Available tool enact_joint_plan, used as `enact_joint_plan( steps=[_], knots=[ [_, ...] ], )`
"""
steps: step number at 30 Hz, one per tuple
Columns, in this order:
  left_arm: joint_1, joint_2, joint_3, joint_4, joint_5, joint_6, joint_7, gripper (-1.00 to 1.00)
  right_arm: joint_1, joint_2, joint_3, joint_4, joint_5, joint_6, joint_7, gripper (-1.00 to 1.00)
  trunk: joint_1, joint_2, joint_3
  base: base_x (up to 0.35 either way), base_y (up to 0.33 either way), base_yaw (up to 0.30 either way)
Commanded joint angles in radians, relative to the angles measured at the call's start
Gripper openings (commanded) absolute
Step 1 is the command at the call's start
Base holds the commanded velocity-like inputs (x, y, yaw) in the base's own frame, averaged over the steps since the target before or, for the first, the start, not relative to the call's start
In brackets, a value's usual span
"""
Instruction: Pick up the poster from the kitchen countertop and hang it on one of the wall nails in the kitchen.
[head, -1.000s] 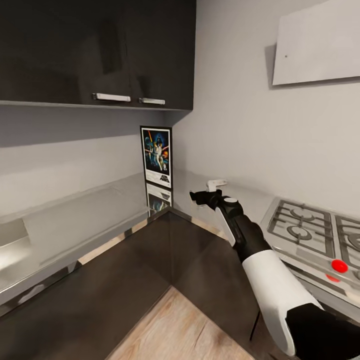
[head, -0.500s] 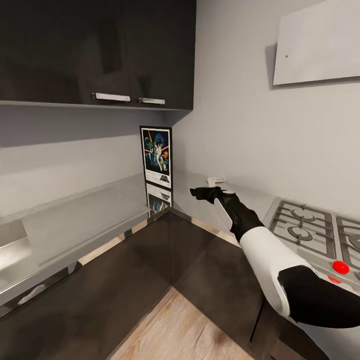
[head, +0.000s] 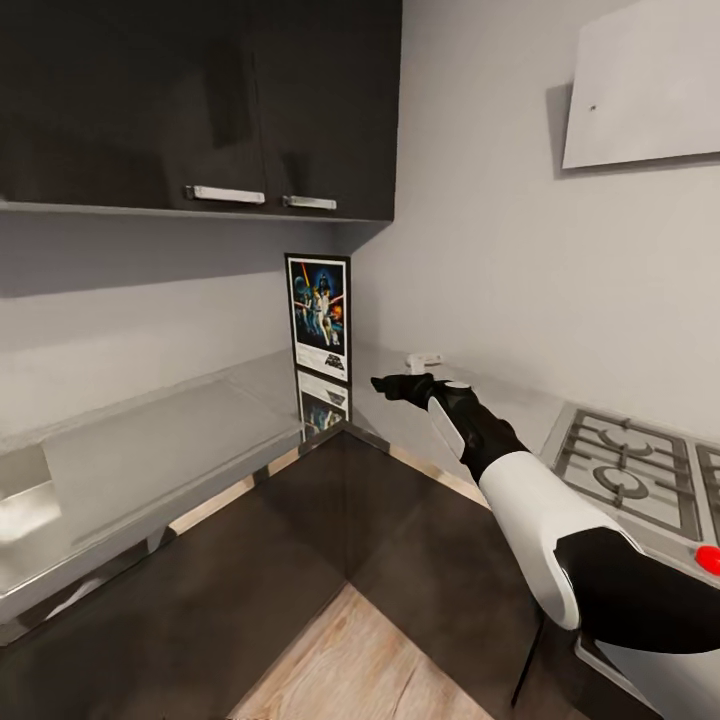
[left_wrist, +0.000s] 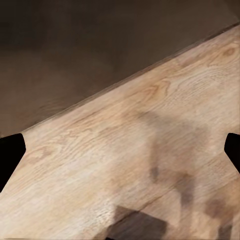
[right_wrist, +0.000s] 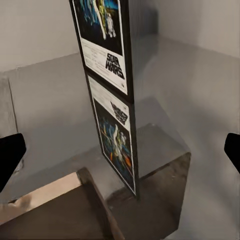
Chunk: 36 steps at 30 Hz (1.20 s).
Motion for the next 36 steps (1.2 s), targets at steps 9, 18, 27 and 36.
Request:
enact_joint_plan(
  steps=[9, 18, 27, 36],
  knots=[
    [0.0, 0.0, 0.003, -0.002, 0.004, -0.001, -0.006, 1.0, 0.0, 0.0, 0.003, -0.002, -0.01, 0.005, 0.001, 1.0, 0.0, -0.001, 0.001, 0.065, 0.0, 0.066],
    [0.0, 0.0, 0.004, -0.002, 0.003, -0.001, -0.006, 1.0, 0.0, 0.0, 0.003, -0.003, -0.01, 0.005, 0.002, 1.0, 0.0, -0.001, 0.001, 0.149, 0.0, 0.005],
    [0.0, 0.0, 0.004, -0.002, 0.003, -0.001, -0.006, 1.0, 0.001, 0.0, 0.003, -0.003, -0.01, 0.005, 0.002, 1.0, 0.0, -0.001, 0.001, 0.169, 0.0, 0.0],
    [0.0, 0.0, 0.003, -0.002, 0.001, -0.001, -0.006, 1.0, 0.0, 0.0, 0.003, -0.002, -0.012, 0.005, 0.004, 1.0, 0.0, -0.001, 0.001, 0.18, 0.0, 0.0]
  ],
)
